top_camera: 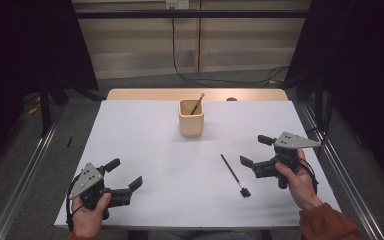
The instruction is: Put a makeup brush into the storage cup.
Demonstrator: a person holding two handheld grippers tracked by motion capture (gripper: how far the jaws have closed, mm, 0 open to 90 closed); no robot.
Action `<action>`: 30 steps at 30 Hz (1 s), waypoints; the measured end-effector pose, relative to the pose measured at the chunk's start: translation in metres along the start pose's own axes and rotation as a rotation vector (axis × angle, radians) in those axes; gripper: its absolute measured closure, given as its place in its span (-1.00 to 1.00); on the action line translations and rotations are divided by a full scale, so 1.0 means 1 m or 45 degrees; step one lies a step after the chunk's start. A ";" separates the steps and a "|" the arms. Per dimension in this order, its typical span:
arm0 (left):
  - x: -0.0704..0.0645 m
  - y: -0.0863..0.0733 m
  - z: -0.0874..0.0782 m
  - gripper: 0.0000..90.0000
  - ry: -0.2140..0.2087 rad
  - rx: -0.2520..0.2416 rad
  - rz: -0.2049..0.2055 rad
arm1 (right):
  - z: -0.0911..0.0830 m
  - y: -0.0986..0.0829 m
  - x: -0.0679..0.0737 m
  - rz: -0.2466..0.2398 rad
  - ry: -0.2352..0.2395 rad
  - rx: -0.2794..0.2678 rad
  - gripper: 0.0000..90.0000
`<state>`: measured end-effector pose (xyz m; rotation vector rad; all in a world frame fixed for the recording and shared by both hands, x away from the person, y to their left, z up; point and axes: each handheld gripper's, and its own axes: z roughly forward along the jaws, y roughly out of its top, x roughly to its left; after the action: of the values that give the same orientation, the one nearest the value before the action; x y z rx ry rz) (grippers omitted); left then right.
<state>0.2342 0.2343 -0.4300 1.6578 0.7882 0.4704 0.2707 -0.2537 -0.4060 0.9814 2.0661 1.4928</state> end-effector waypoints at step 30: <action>0.004 0.000 0.007 -0.91 -0.012 0.033 0.012 | 0.057 0.015 -0.005 -0.057 0.245 0.703 -0.95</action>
<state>0.2420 0.2328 -0.4317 1.6871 0.7822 0.4605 0.3179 -0.2176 -0.4116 0.9953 2.6997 1.0401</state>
